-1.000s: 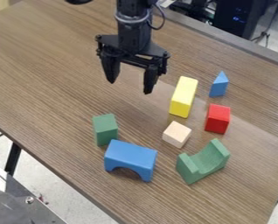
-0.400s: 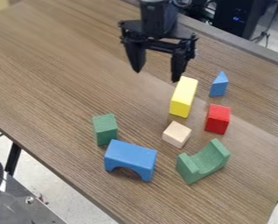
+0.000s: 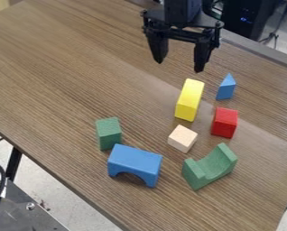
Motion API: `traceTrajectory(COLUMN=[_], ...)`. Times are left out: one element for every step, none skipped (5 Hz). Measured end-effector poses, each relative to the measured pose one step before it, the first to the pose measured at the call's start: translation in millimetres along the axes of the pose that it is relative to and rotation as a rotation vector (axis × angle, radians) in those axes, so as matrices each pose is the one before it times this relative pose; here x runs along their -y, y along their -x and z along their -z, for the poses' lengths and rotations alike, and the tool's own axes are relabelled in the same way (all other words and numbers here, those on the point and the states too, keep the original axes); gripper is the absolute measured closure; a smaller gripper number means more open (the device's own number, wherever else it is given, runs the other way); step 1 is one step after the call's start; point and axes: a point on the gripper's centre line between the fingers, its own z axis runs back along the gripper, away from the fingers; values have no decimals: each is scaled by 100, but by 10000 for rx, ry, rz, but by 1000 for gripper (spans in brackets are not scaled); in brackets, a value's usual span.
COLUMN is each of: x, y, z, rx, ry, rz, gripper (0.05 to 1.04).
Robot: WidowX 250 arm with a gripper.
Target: Move the yellow rectangular block slightly to the left
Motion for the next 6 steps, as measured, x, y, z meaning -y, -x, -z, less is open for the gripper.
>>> traceTrajectory(x=[-80,335,866,594,326,-224], y=[-1066,-48,34,382,48,-532], z=[838,763,34,172,1320,3546], rx=[-204,-183,15,-116,-156,-575], ry=[-150,75,310,-111,-154,-576], rz=[-20,-31,-176,69,-61,-235], gripper=[83,83,83,83,83,83])
